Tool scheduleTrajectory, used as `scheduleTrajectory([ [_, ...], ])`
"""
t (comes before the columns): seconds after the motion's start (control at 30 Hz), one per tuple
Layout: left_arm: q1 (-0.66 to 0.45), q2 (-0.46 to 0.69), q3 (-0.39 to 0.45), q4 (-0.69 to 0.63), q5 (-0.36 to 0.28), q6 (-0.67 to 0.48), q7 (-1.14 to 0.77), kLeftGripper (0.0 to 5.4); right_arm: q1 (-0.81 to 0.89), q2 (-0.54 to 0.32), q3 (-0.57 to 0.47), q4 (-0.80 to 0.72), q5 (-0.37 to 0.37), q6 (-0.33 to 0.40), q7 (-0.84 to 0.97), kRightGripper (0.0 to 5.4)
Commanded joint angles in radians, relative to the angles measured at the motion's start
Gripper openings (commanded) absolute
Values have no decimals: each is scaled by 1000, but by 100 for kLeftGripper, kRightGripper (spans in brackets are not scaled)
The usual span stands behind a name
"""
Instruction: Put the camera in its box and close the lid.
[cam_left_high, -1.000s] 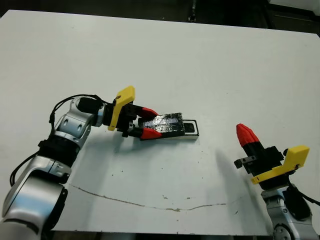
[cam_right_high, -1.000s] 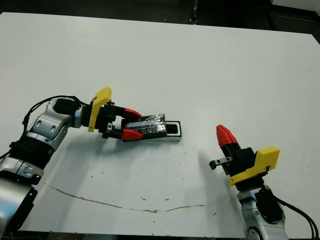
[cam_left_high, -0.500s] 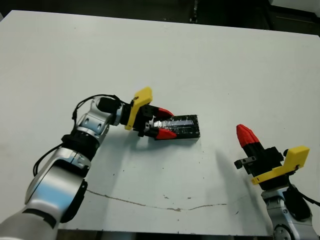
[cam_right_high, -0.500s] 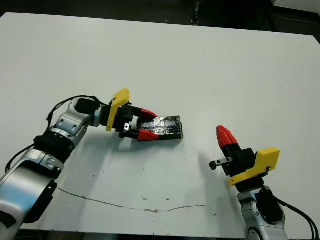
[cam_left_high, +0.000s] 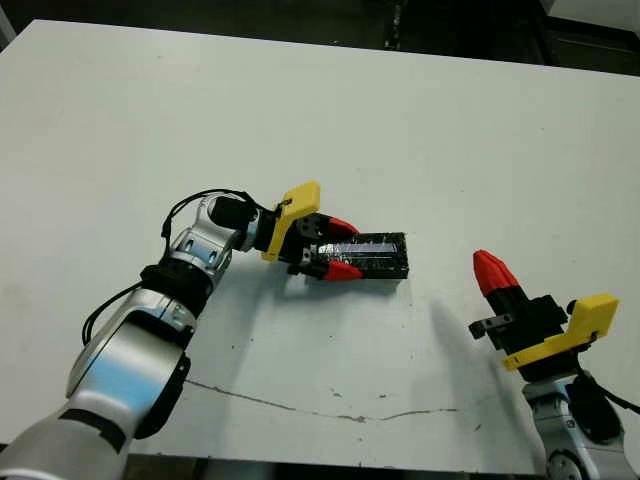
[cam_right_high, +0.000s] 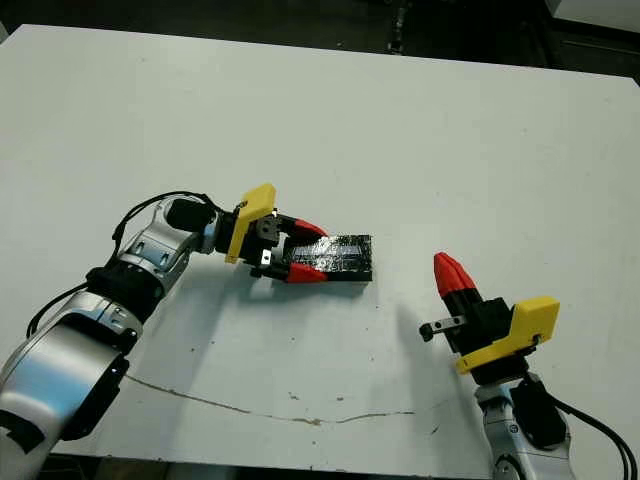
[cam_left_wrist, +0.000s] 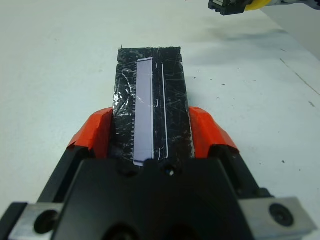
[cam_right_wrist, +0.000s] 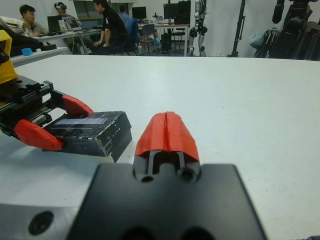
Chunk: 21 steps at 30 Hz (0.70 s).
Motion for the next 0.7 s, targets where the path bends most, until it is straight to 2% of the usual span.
scheduleTrajectory([
  [0.03,34,-117,-78,51,76,36,-9,315,7,-5,-8,13,6,-11,3,0],
  [0.17,26,-125,-101,56,106,17,9,315,9,-7,-7,6,-2,-4,-9,0],
  [0.27,23,-121,-126,31,132,47,32,315,10,-8,-8,4,-1,1,-11,0],
  [0.33,31,-117,-136,-2,141,95,60,315,9,-9,-9,6,0,-1,-9,0],
  [0.4,50,-115,-133,-67,137,215,111,315,7,-10,-9,11,3,-6,-3,0],
  [0.5,76,-99,-141,-164,138,290,120,361,5,-8,-8,14,-4,-16,-2,0],
  [0.7,127,-57,-158,-287,175,267,168,434,5,-15,-8,15,-6,-14,0,0],
])
